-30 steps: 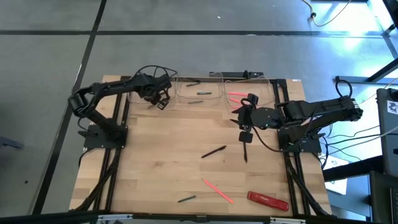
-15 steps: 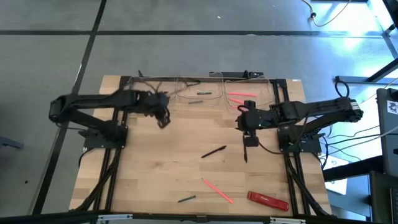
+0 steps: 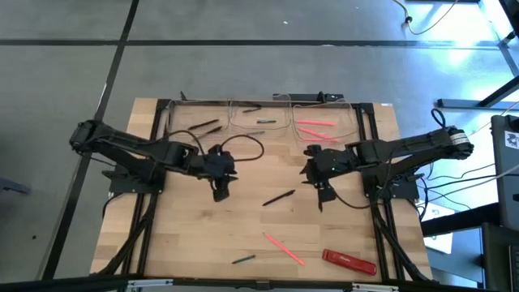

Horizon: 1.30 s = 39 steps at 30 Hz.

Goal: Sort crayons/erasers/pens/pencils in bins
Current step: Put the black pen into the left transparent bin

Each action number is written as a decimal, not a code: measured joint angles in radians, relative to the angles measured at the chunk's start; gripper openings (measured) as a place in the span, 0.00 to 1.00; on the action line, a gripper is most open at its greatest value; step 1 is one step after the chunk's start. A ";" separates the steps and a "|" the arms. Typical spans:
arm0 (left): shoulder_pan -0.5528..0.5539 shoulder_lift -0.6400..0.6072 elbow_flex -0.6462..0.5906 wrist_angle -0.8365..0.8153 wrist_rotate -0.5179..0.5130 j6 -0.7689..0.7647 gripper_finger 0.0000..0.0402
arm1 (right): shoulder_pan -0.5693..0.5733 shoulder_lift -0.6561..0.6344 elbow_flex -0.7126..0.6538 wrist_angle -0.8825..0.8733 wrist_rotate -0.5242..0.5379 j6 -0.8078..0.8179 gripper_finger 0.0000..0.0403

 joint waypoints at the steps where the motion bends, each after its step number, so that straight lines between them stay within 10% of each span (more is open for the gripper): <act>1: -0.004 0.009 0.000 0.001 -0.001 -0.004 0.20 | 0.000 0.004 -0.012 0.026 -0.011 -0.006 0.35; 39: -0.042 0.079 0.000 0.009 -0.001 -0.079 0.21 | 0.004 0.580 -0.077 0.355 -0.088 -0.040 0.35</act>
